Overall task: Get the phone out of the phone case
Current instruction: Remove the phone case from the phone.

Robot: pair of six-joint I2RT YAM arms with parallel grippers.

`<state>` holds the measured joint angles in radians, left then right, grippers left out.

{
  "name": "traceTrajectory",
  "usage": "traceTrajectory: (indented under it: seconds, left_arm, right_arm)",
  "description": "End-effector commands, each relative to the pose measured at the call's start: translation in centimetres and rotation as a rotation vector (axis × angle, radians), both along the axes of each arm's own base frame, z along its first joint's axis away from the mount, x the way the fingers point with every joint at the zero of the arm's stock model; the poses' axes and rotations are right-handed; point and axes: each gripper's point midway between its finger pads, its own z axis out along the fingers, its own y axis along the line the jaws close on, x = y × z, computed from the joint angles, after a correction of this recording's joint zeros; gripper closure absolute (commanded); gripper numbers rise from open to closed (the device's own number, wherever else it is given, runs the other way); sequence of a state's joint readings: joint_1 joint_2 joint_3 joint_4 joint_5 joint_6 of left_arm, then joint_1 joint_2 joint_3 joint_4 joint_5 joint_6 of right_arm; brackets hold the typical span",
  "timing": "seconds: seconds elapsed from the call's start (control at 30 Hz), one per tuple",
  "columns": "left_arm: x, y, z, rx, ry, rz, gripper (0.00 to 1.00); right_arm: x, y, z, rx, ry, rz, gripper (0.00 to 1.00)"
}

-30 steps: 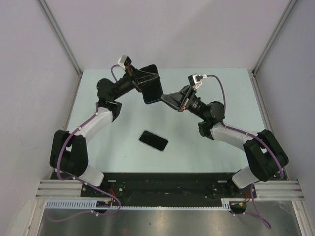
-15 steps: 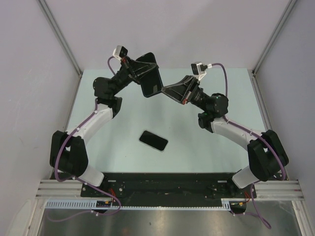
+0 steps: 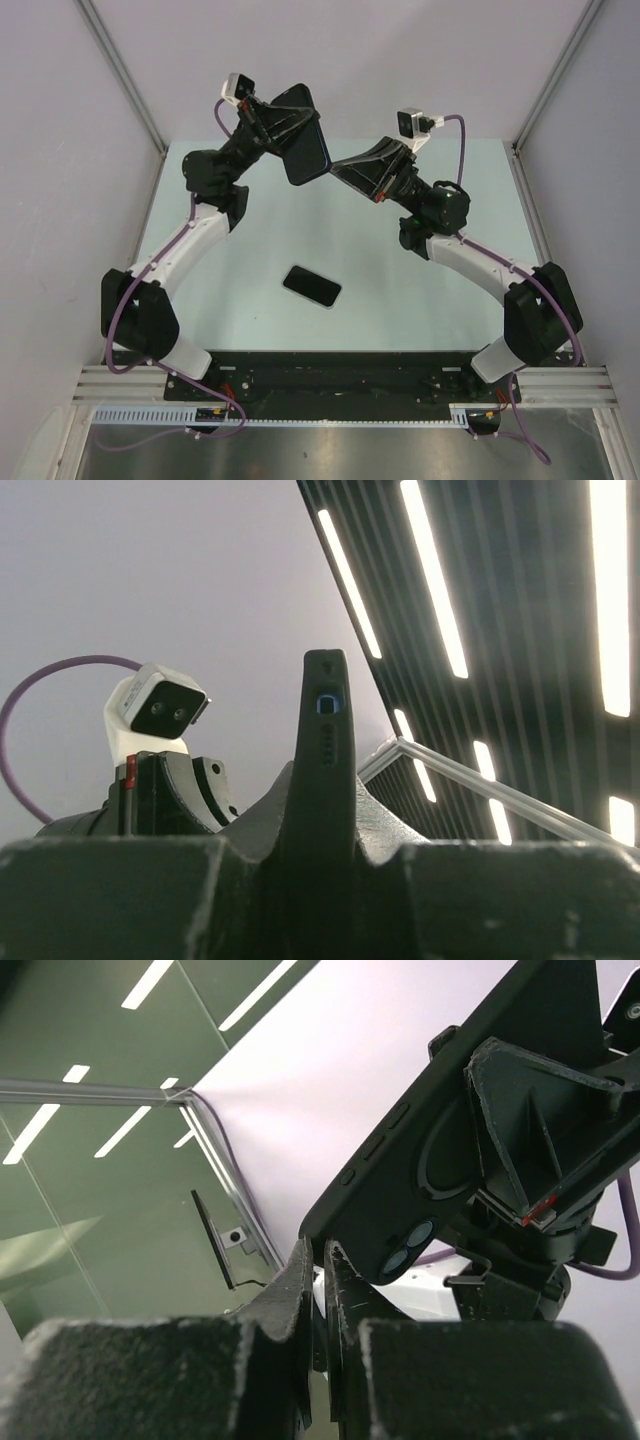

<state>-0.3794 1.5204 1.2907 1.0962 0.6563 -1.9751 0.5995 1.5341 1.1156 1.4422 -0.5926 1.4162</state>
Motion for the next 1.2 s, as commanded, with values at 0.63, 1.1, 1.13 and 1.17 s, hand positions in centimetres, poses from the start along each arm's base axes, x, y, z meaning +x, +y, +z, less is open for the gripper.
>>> traceTrajectory:
  seconds: [0.63,1.1,1.13,1.17]
  left_arm:
    - [-4.9,-0.4,-0.7,0.071,-0.081,-0.155,1.00]
    - [-1.1,-2.0,-10.6,0.326,0.032,-0.014,1.00]
    - [-1.1,-2.0,-10.5,0.329,0.027,-0.011,1.00]
    - [-1.1,-2.0,-10.5,0.335,0.016,-0.001,1.00]
  right_arm:
    - [5.2,-0.8,-6.0,-0.217,0.243,-0.392,0.41]
    - [0.9,-2.3,-13.7,-0.637,0.475,-0.685,0.31]
    - [0.5,-2.0,-13.9,-0.644,0.474,-0.682,0.31]
    - [0.5,-2.1,-14.2,-0.654,0.479,-0.688,0.31]
